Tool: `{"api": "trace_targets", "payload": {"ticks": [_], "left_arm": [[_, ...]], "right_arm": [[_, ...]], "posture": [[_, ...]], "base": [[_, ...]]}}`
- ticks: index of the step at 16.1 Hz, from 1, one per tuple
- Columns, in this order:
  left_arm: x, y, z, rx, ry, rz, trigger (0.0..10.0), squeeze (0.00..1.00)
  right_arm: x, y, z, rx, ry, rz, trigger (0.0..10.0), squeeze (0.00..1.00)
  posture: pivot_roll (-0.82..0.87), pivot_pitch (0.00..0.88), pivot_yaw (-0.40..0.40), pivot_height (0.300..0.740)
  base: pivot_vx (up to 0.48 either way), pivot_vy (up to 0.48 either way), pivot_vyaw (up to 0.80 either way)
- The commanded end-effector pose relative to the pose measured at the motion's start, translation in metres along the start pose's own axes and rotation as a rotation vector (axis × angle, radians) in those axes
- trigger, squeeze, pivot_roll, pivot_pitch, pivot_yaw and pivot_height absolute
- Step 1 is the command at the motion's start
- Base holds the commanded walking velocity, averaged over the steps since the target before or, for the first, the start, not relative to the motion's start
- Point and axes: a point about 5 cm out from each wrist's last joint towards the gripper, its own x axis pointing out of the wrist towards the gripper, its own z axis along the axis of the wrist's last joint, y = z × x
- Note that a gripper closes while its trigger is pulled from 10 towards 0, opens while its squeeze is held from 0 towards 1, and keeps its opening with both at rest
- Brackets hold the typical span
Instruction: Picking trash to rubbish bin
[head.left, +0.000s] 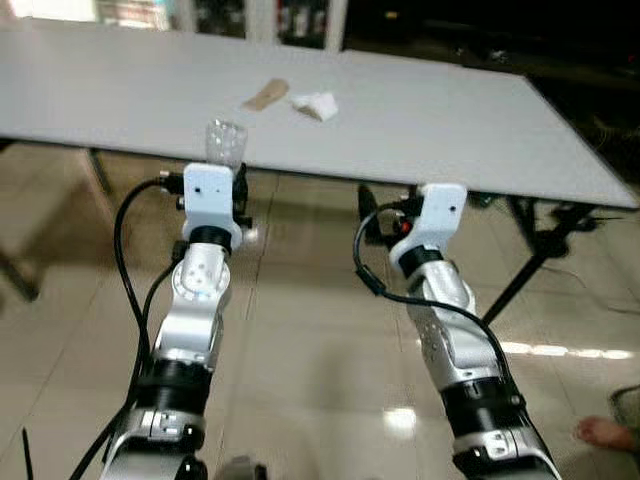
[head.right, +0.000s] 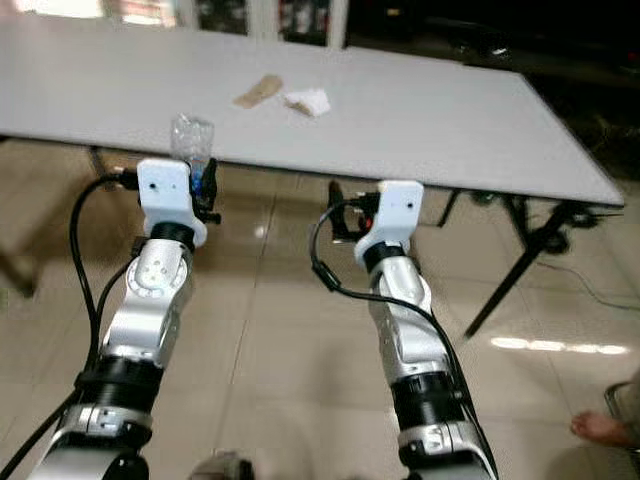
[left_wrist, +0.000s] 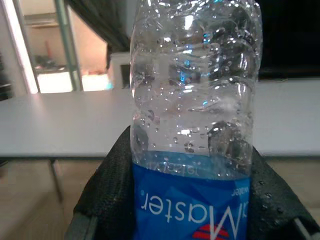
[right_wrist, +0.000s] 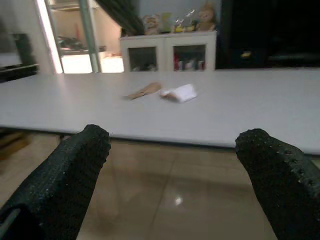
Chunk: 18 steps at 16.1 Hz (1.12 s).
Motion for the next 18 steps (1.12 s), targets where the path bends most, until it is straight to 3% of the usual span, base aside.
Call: {"api": "trace_targets", "payload": {"ticks": [1,5,7,18], "left_arm": [[0.001,-0.005,0.002,-0.01,-0.002,-0.004,10.0,0.0],[0.0,-0.006,-0.002,-0.06,0.026,-0.001,10.0,0.0],[-0.001,-0.006,-0.002,-0.051,0.019,-0.006,10.0,0.0],[-0.005,-0.006,-0.009,-0.057,0.049,-0.017,10.0,0.0]], "right_arm": [[-0.001,-0.006,0.002,-0.005,0.001,-0.008,10.0,0.0],[0.0,-0.007,0.001,-0.012,0.011,-0.01,10.0,0.0],[-0.001,0.0,0.003,0.022,0.013,0.066,10.0,0.0],[-0.002,0.0,-0.007,-0.04,0.066,0.056,10.0,0.0]], "posture": [[-0.01,0.078,-0.071,0.74],[-0.01,0.077,-0.074,0.74],[-0.02,0.078,-0.073,0.74],[-0.01,0.077,-0.068,0.74]], "base": [[0.0,0.0,0.0],[0.0,0.0,0.0],[0.0,0.0,0.0],[0.0,0.0,0.05]]}}
